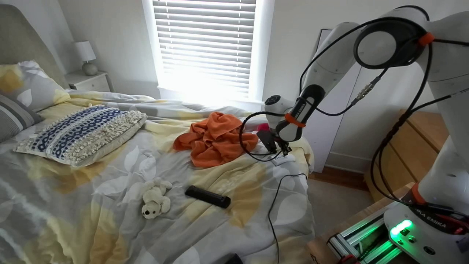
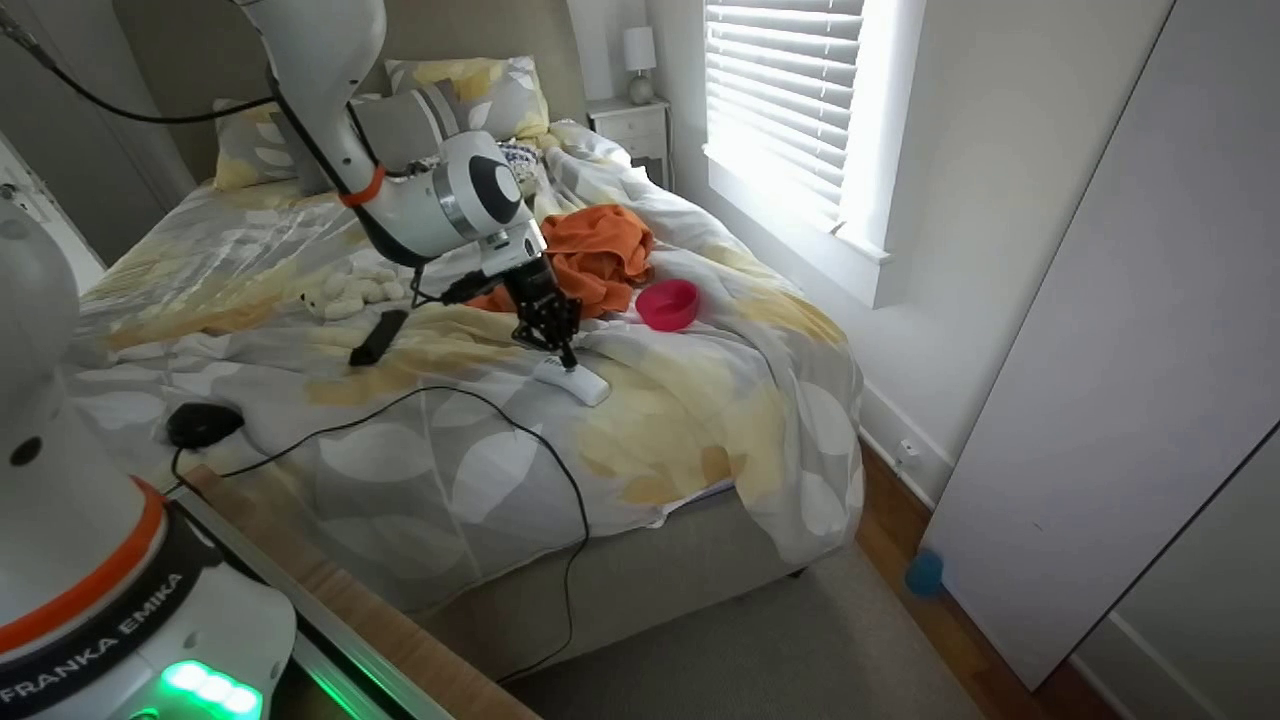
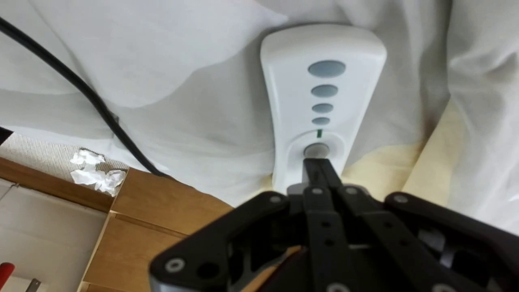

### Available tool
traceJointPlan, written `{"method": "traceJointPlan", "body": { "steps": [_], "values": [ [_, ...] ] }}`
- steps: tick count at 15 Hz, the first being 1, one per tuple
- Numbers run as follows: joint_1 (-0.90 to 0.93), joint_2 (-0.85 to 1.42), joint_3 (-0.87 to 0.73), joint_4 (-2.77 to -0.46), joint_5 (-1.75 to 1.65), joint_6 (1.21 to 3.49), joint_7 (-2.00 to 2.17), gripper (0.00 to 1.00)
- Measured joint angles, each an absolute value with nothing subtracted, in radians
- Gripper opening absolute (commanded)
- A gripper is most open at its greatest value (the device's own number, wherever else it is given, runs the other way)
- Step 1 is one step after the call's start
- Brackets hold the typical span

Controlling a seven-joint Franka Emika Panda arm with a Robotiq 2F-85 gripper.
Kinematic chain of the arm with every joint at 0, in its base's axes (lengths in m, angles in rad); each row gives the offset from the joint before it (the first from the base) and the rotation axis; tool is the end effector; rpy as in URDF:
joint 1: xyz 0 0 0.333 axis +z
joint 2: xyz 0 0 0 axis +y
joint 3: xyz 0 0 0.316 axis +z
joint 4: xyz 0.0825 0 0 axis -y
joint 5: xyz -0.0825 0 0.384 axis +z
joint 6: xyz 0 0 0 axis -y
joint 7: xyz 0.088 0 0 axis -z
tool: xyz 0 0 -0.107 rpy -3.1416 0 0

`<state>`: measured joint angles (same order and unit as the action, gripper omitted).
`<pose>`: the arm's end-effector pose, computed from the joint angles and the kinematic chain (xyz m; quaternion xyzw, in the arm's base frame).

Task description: Remove the white remote from the pink bowl, put it on the bed and then press the remote

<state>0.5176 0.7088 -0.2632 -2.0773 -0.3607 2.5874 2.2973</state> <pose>0.5324 0.1347 0.0773 0.6587 -0.7273 0.1307 0.1415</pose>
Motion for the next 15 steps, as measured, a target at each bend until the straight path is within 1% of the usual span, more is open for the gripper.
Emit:
{"method": "traceJointPlan", "body": {
  "steps": [9, 15],
  "values": [
    [0.49, 0.757, -0.251, -2.034, -0.358, 2.587, 2.297, 0.0],
    [0.425, 0.772, -0.185, -1.99, -0.322, 2.525, 2.271, 0.0]
  ]
}}
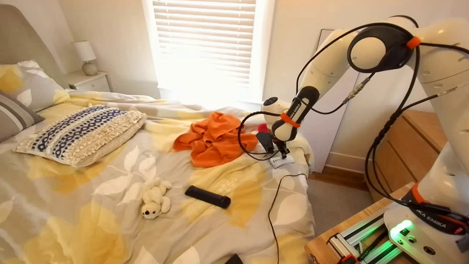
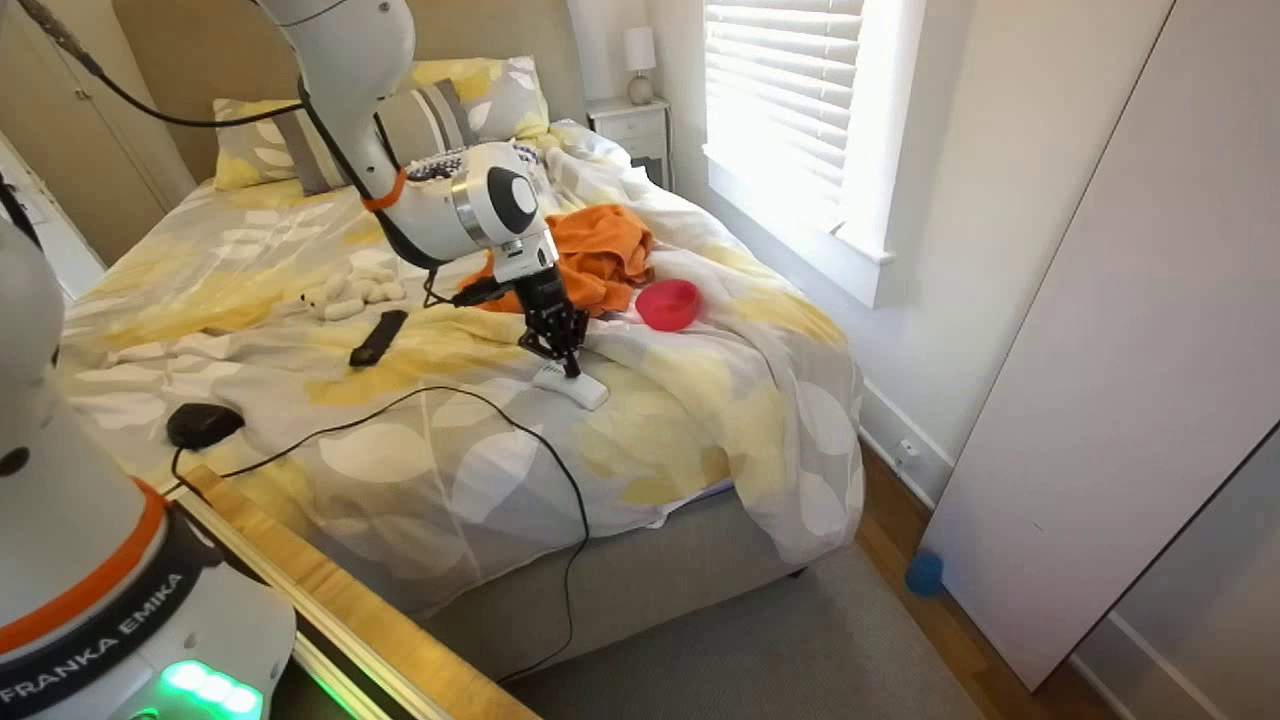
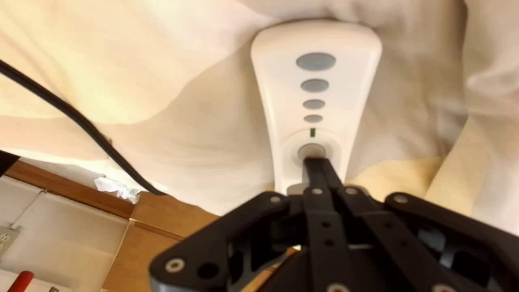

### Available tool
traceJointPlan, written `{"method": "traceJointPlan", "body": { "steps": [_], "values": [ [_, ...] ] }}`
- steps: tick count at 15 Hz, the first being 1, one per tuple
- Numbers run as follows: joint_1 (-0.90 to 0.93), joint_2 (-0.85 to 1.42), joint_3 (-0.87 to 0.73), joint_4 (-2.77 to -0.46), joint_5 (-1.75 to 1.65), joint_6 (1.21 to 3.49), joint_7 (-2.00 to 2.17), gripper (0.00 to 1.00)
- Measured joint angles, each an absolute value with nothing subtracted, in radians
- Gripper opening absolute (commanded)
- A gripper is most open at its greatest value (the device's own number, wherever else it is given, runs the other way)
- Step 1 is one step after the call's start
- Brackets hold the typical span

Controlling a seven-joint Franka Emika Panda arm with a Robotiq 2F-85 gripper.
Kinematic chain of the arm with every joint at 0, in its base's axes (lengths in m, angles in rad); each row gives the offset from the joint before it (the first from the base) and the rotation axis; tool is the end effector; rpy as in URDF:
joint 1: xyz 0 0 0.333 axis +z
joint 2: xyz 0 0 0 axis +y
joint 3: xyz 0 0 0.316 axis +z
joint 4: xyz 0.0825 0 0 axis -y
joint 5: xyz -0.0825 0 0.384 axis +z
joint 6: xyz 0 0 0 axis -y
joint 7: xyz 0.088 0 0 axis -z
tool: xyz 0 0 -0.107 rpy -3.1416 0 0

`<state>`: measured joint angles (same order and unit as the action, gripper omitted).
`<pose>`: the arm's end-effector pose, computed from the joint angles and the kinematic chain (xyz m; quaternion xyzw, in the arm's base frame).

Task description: Remove the white remote from the pink bowl, put it on the bed and then press the remote

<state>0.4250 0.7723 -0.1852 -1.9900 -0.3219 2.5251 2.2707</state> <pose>0.5464 0.1300 0.0575 0.6457 -0.7408 0.0996 0.1563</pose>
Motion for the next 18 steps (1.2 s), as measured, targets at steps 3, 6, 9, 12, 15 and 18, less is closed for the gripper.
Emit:
{"method": "traceJointPlan", "body": {
  "steps": [3, 6, 9, 12, 15, 18],
  "values": [
    [0.408, 0.791, -0.172, -1.952, -0.298, 2.485, 2.271, 0.0],
    [0.407, 0.809, -0.169, -1.917, -0.29, 2.443, 2.273, 0.0],
    [0.411, 0.802, -0.167, -1.912, -0.298, 2.418, 2.273, 0.0],
    [0.428, 0.766, -0.166, -1.935, -0.308, 2.406, 2.273, 0.0],
    [0.452, 0.698, -0.166, -1.98, -0.34, 2.372, 2.274, 0.0],
    [0.461, 0.627, -0.162, -2.03, -0.403, 2.355, 2.262, 0.27]
  ]
}}
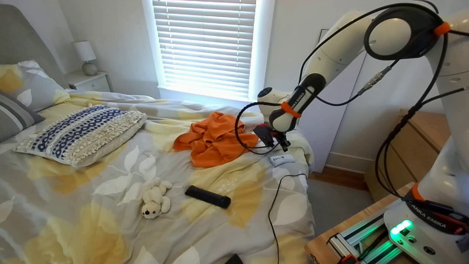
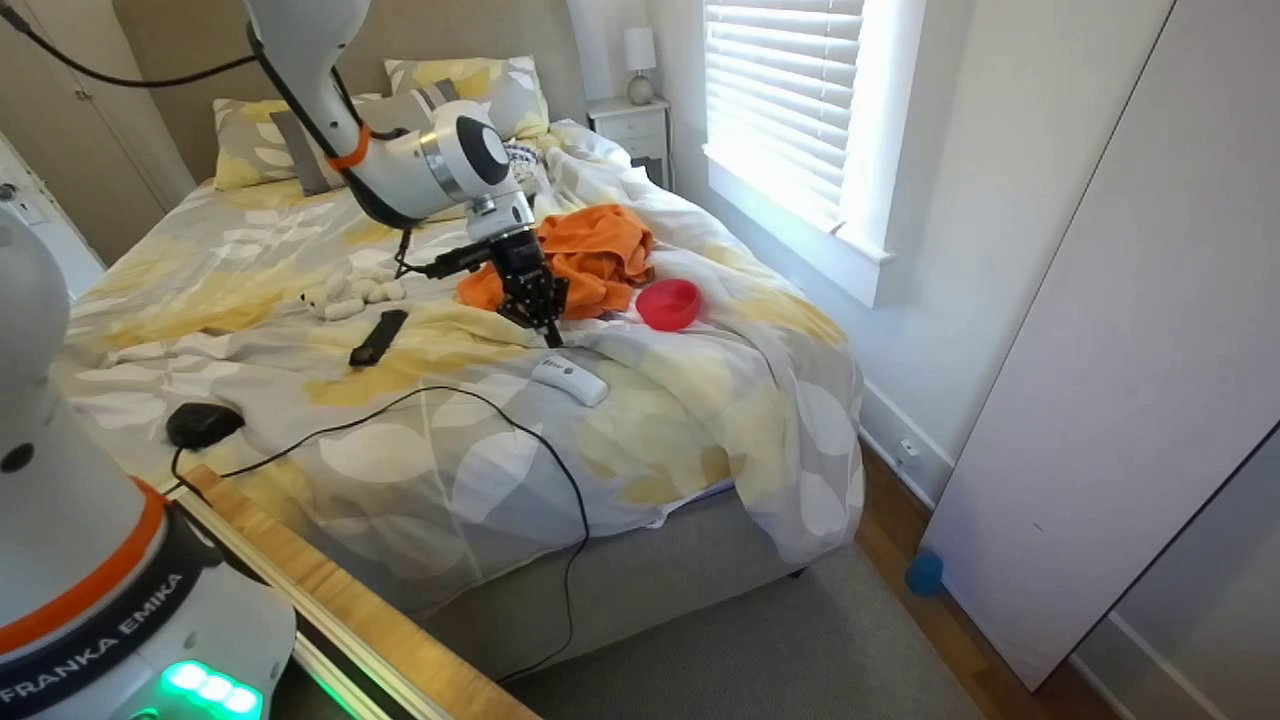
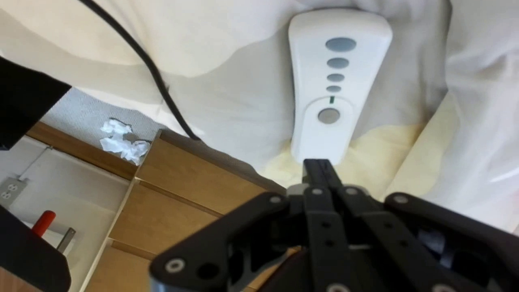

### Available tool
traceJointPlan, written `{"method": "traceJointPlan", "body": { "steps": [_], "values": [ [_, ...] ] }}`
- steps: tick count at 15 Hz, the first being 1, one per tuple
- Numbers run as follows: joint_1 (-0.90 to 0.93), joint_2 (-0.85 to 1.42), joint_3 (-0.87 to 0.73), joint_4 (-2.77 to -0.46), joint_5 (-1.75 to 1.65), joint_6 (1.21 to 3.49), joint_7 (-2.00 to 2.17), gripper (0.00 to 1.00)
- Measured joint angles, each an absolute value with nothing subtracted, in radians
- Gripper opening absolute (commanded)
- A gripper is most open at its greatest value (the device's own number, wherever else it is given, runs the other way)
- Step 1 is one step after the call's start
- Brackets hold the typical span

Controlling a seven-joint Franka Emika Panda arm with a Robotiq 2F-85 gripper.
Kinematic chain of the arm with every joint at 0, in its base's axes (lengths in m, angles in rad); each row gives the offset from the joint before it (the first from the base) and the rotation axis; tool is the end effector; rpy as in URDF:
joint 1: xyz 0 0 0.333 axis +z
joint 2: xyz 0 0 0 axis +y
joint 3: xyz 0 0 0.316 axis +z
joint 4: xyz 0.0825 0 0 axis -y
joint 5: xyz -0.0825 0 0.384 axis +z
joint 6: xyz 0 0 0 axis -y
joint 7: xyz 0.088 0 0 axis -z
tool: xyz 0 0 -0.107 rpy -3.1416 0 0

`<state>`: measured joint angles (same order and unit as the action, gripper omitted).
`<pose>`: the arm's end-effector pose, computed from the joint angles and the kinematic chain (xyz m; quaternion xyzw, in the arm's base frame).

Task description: Remove the white remote from the pink bowl, put it on the bed and then press the remote

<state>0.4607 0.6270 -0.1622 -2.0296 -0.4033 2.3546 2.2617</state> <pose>0.5372 0.1559 0.1164 0.6733 -0.7044 0.1178 0.1910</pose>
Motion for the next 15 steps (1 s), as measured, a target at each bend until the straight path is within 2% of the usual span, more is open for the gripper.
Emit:
{"method": "traceJointPlan", "body": {
  "steps": [5, 8, 10, 15],
  "values": [
    [0.424, 0.531, -0.121, -2.106, -0.48, 2.392, 2.086, 0.62],
    [0.36, 0.475, -0.073, -2.144, -0.468, 2.431, 1.904, 0.87],
    [0.298, 0.435, -0.027, -2.158, -0.425, 2.429, 1.749, 0.99],
    [0.202, 0.328, 0.061, -2.161, -0.288, 2.333, 1.357, 1.0]
  ]
}}
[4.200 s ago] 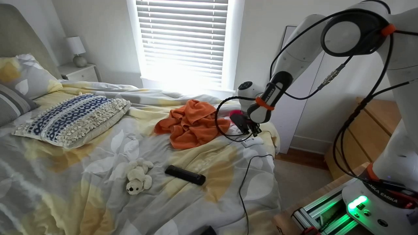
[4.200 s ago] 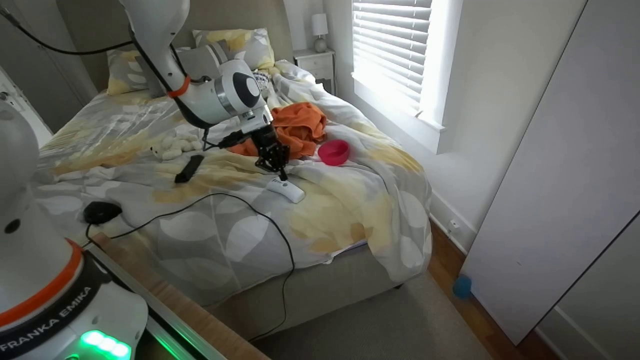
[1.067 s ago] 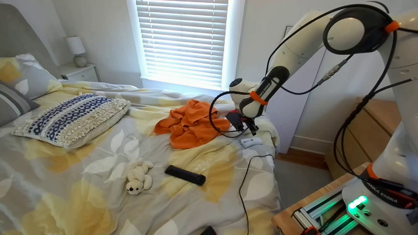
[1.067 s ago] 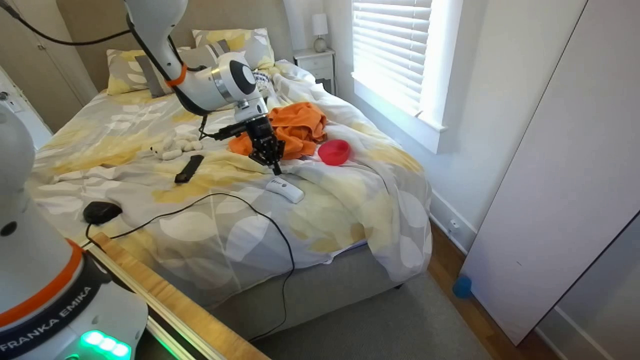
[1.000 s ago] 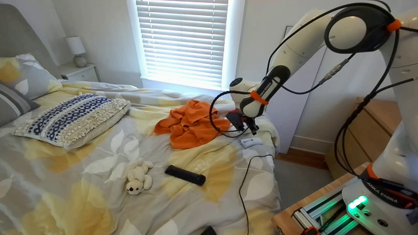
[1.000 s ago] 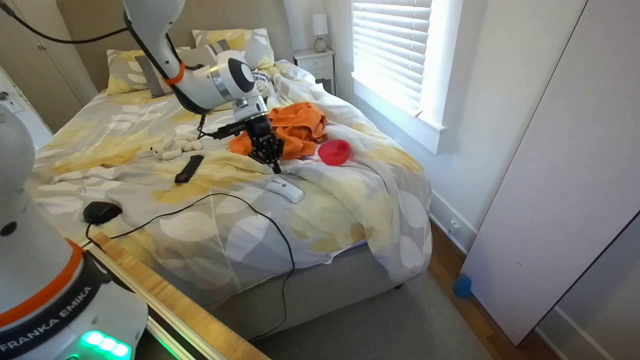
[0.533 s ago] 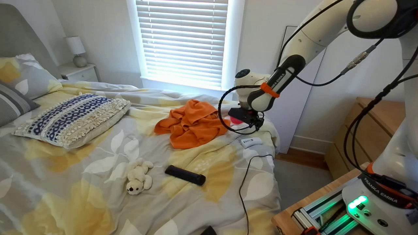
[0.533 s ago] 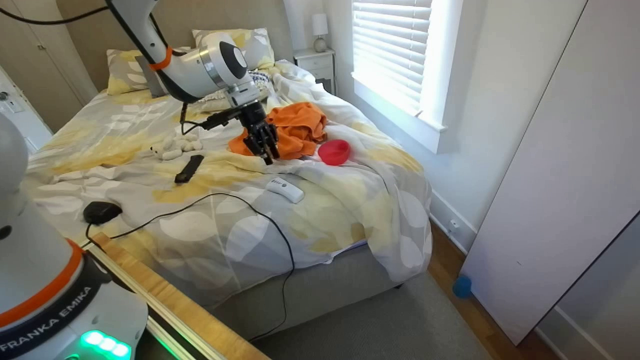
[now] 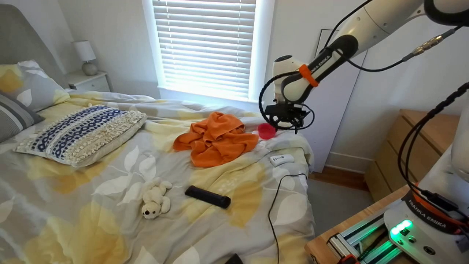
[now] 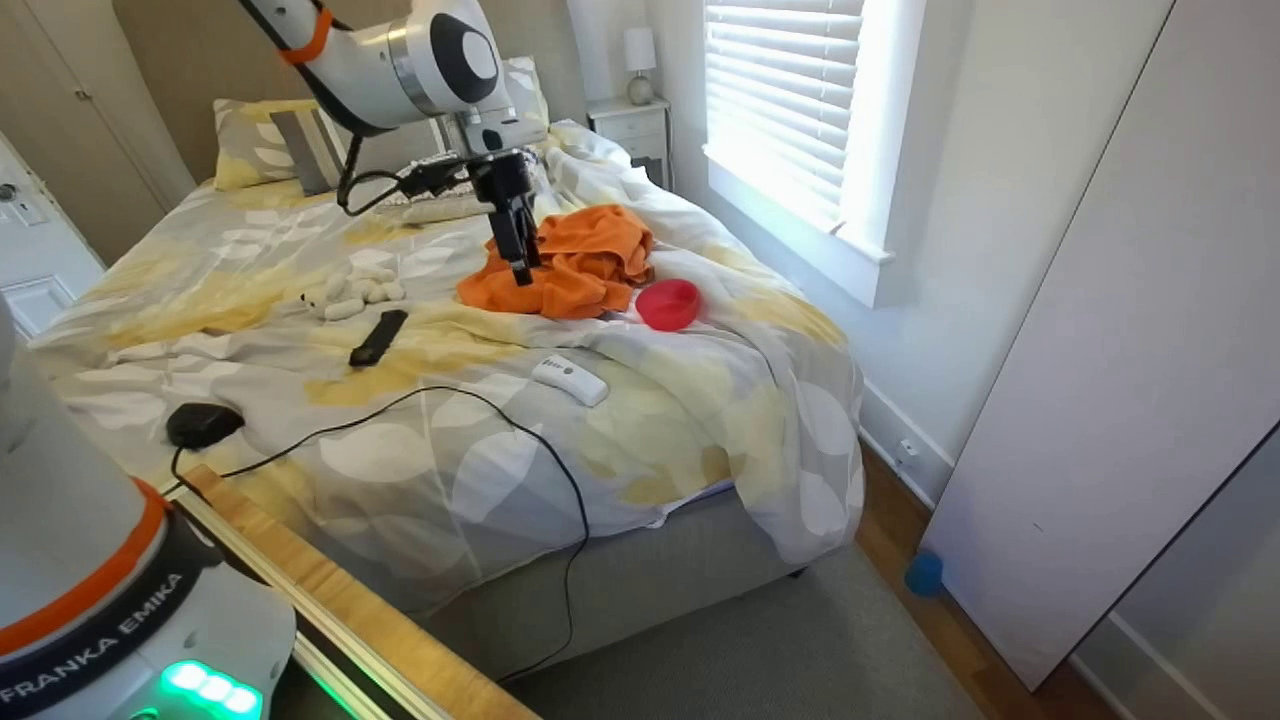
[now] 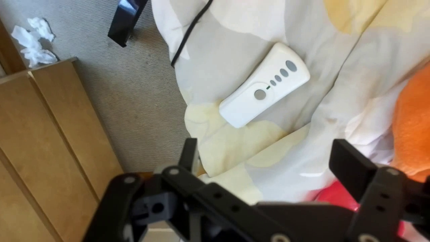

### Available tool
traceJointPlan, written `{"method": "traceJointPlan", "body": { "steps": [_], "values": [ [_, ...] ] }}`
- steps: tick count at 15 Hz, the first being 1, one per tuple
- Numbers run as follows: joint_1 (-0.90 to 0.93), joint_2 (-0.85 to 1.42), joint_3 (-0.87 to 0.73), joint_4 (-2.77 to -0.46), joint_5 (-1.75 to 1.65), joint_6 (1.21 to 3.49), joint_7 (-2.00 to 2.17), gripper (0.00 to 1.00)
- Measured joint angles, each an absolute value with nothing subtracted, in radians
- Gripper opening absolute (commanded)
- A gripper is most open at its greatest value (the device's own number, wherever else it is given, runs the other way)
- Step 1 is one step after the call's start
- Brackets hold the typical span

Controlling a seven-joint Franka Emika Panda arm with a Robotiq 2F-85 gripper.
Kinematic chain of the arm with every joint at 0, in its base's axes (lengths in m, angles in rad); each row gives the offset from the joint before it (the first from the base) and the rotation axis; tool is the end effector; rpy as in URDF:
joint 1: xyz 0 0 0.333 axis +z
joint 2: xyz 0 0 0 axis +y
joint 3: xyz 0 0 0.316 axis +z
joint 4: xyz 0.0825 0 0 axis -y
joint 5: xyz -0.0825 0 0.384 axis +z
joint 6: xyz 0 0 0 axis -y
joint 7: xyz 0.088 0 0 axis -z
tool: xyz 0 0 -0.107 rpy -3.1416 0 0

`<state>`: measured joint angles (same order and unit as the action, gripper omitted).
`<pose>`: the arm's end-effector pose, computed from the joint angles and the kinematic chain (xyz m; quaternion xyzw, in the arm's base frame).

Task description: Remove the white remote from the pink bowl, put it on the bed and then press the remote

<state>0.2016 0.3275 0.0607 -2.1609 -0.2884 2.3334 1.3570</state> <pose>0.5320 0.1382 0.2322 0.8987 -0.4234 0.0104 0.1141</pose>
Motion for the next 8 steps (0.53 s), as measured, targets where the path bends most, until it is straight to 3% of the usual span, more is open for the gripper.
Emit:
{"method": "traceJointPlan", "body": {
  "steps": [8],
  "values": [
    [0.198, 0.215, 0.1, -2.185, -0.224, 2.15, 0.954, 1.0]
  ]
}}
